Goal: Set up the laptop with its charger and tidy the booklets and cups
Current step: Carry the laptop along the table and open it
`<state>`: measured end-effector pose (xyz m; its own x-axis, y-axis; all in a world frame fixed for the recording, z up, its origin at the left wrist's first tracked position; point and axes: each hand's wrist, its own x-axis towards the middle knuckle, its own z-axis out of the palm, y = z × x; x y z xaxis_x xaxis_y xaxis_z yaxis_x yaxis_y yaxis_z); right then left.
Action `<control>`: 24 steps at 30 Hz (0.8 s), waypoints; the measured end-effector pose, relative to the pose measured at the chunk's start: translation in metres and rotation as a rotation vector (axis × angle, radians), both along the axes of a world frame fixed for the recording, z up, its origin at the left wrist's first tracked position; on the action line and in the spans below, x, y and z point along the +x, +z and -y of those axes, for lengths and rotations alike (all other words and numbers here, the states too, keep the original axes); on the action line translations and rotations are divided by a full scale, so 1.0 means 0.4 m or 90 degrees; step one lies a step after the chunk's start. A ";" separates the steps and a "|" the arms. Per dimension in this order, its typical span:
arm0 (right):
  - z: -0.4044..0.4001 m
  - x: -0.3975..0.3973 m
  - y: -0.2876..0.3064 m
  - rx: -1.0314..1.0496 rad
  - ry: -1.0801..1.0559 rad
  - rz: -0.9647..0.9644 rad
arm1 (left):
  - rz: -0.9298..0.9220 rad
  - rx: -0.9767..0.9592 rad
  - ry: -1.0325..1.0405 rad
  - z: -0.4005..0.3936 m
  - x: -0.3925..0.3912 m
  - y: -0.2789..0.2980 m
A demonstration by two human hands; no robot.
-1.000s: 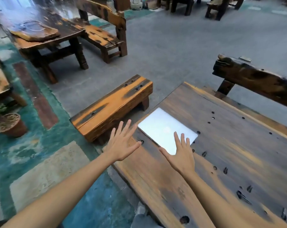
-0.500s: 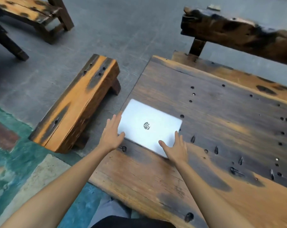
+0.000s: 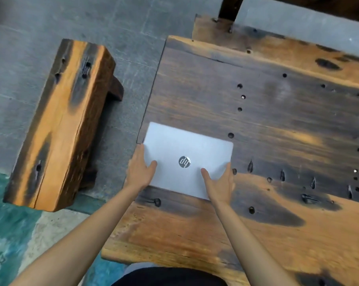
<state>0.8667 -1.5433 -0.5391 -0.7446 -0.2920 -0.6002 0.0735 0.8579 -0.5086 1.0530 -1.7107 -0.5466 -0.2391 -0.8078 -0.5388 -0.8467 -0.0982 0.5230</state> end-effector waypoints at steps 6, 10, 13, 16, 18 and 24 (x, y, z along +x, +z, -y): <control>0.023 -0.028 -0.017 0.031 -0.084 0.041 | -0.033 0.055 0.082 0.036 0.002 -0.010; 0.030 -0.054 -0.015 0.012 -0.133 0.079 | -0.139 0.135 0.117 0.078 0.013 -0.001; 0.022 -0.073 -0.014 -0.009 -0.157 0.094 | -0.188 0.173 0.149 0.087 0.019 -0.003; 0.003 -0.092 -0.013 -0.038 -0.150 0.137 | -0.229 0.212 0.214 0.088 0.033 -0.003; -0.013 -0.100 -0.012 -0.060 -0.142 0.166 | -0.254 0.232 0.241 0.086 0.047 -0.002; -0.078 -0.093 0.028 -0.102 -0.110 0.203 | -0.287 0.315 0.239 0.061 0.104 0.033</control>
